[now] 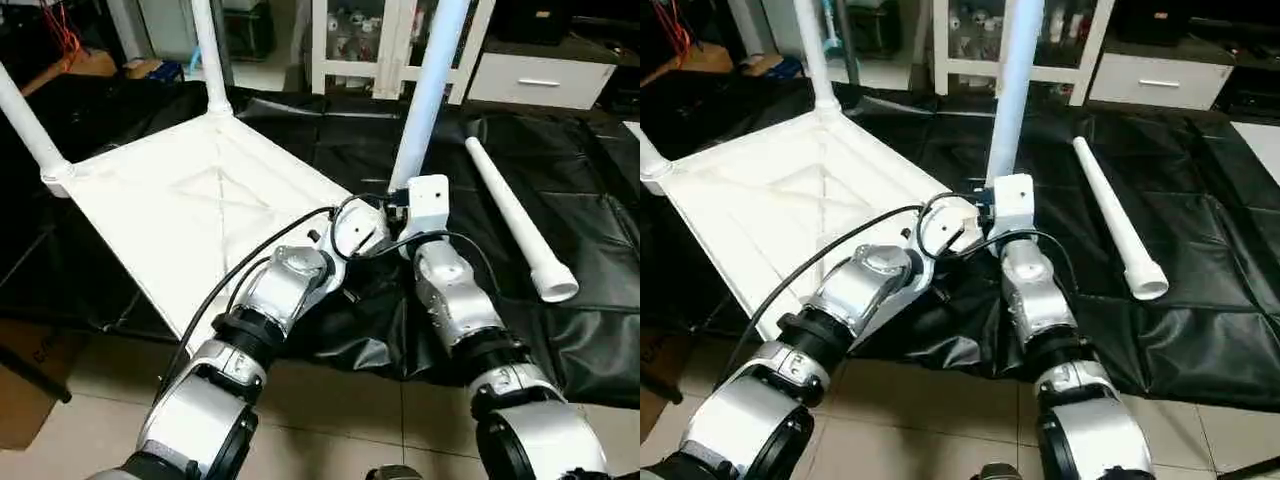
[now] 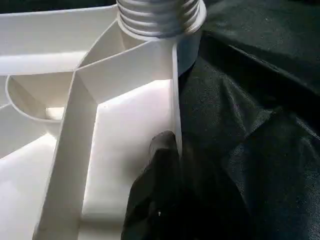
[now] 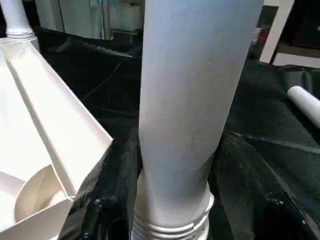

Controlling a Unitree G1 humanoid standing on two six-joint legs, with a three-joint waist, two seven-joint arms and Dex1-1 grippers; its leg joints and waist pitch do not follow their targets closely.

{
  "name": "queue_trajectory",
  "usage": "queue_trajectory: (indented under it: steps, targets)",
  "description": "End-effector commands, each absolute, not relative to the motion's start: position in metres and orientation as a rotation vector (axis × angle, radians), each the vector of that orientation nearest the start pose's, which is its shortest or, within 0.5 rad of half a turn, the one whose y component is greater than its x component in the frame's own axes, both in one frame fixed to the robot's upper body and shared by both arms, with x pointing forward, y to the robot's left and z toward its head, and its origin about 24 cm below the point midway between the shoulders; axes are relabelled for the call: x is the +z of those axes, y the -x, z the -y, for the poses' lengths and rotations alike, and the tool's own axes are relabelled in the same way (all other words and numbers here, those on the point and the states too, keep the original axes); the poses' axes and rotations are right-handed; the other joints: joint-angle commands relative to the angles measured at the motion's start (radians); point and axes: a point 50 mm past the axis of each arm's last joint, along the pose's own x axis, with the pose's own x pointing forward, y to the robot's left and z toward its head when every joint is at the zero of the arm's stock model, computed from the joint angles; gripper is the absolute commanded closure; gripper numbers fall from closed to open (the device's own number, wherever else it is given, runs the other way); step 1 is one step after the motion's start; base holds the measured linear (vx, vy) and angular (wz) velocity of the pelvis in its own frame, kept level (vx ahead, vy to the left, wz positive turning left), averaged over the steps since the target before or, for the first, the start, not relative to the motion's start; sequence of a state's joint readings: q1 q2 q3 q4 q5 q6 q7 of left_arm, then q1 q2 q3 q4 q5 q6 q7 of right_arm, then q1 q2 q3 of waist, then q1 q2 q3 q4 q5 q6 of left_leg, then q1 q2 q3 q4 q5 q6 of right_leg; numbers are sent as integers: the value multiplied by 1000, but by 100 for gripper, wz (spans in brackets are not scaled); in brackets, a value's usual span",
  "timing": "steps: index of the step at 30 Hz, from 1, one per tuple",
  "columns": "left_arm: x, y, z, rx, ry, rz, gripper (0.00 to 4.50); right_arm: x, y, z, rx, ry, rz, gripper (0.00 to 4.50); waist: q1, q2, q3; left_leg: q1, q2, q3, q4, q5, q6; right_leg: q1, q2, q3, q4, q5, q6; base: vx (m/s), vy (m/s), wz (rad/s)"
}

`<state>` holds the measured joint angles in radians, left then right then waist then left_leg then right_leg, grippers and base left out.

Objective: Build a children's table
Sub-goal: Rotate leg to tighten

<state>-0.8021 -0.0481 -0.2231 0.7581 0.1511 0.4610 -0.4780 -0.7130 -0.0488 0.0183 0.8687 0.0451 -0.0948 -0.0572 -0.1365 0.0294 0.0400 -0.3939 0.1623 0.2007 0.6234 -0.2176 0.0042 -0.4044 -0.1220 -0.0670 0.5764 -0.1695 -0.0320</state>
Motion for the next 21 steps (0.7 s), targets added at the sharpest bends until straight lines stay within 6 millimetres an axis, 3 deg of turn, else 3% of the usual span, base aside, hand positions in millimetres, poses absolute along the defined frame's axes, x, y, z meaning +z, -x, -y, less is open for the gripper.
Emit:
queue_trajectory:
  steps: [1, 3, 5, 9, 10, 12, 16, 21]
  targets:
    - [82, -349, -6, -860, -312, -408, 450, 31, -362, 130, 23, 154, -234, 265, 6, -3, -58, 11, 58, -33, -85, -164, 143, 47, -34, 17, -56, -123, -248, 0, 0, 0]
    - [81, -349, -6, -860, -319, -408, 450, 35, -363, 129, 39, 166, -208, 265, 5, -4, -58, 11, 59, -35, -88, -183, 129, 47, -33, 17, -56, -134, -243, 0, 0, 0]
    - [81, -349, -6, -860, -323, -409, 450, 38, -364, 128, 49, 171, -185, 209, 4, -1, -56, 12, 58, -35, -89, -192, 122, 46, -32, 18, -56, -130, -241, 0, 0, 0]
    - [80, -350, -7, -858, -328, -413, 450, 43, -366, 126, 53, 178, -154, 173, 9, -1, -58, 15, 57, -32, -85, -171, 122, 45, -33, 19, -55, -104, -250, 0, 0, 0]
    - [80, -350, -8, -856, -330, -413, 450, 44, -367, 126, 49, 176, -143, 160, 15, 0, -63, 18, 58, -31, -80, -131, 136, 44, -33, 19, -47, -49, -258, 0, 0, 0]
    - [80, -351, -9, -853, -333, -411, 450, 48, -367, 127, 39, 179, -121, 149, 19, -2, -63, 11, 57, -31, -76, -60, 176, 47, -34, 17, -38, 15, -265, 0, 0, 0]
    - [79, -351, -12, -847, -339, -408, 450, 52, -366, 128, 35, 177, -86, 116, 34, -3, -64, 11, 58, -30, -68, 3, 231, 46, -37, 17, -34, 26, -268, 0, 0, 0]
    - [77, -352, -19, -837, -363, -402, 450, 57, -357, 128, 63, 199, -24, 80, 49, -5, -62, 14, 60, -30, -71, -14, 223, 43, -34, 18, -38, -22, -253, 0, 0, 0]
